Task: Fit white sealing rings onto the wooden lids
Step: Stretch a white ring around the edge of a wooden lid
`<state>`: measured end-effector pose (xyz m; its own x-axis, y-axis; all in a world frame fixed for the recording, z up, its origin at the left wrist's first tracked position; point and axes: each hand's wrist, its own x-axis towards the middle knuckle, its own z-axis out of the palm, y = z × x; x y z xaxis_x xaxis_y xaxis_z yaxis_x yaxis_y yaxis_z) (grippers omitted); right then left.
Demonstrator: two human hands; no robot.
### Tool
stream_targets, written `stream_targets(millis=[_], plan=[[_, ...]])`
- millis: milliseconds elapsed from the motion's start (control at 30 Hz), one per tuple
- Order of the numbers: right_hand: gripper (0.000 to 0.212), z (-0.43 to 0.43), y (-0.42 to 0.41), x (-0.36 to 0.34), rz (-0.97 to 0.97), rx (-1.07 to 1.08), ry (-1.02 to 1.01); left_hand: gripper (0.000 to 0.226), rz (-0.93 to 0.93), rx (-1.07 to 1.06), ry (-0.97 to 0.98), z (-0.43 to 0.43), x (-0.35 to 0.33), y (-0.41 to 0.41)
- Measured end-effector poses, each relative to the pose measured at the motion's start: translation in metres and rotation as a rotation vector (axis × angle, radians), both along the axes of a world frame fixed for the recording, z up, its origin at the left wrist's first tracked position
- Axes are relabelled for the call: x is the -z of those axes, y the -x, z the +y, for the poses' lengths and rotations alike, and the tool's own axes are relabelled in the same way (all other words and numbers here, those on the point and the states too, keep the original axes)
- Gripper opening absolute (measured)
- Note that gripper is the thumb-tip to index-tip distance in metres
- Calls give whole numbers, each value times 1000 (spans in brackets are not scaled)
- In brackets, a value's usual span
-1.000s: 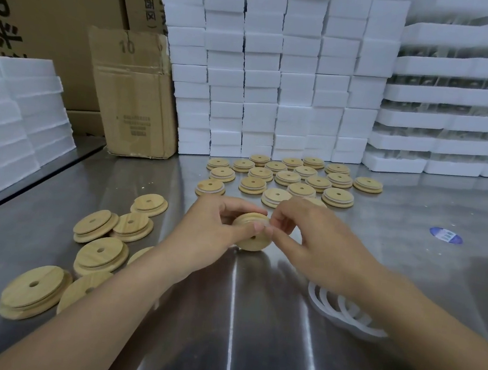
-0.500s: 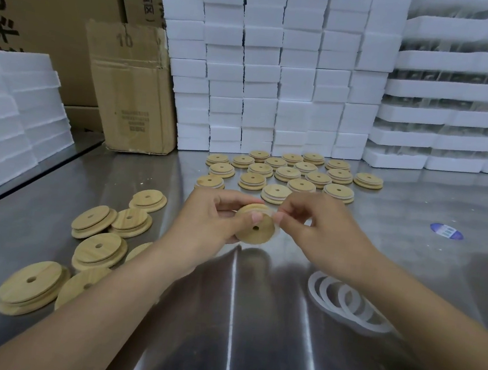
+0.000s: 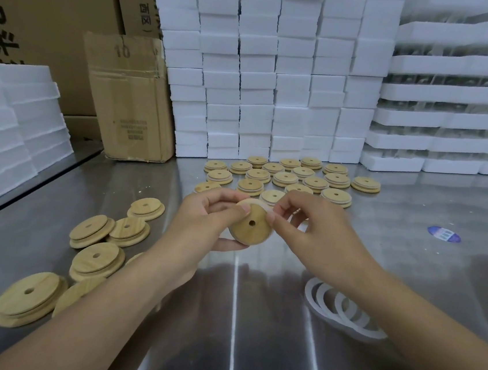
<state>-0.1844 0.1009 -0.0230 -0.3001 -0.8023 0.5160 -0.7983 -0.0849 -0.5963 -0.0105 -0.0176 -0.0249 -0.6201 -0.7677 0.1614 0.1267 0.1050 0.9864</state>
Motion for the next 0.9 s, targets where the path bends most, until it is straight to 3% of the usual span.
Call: stream_targets(millis=[400, 600, 900], plan=[[11, 2, -3, -2, 132, -74, 3, 22, -121, 30, 209, 6, 0, 1], [18, 1, -4, -10, -129, -81, 55, 22, -68, 58, 208, 8, -4, -1], [30, 0, -5, -12, -485, -103, -46, 29, 110, -11, 140, 8, -4, 1]])
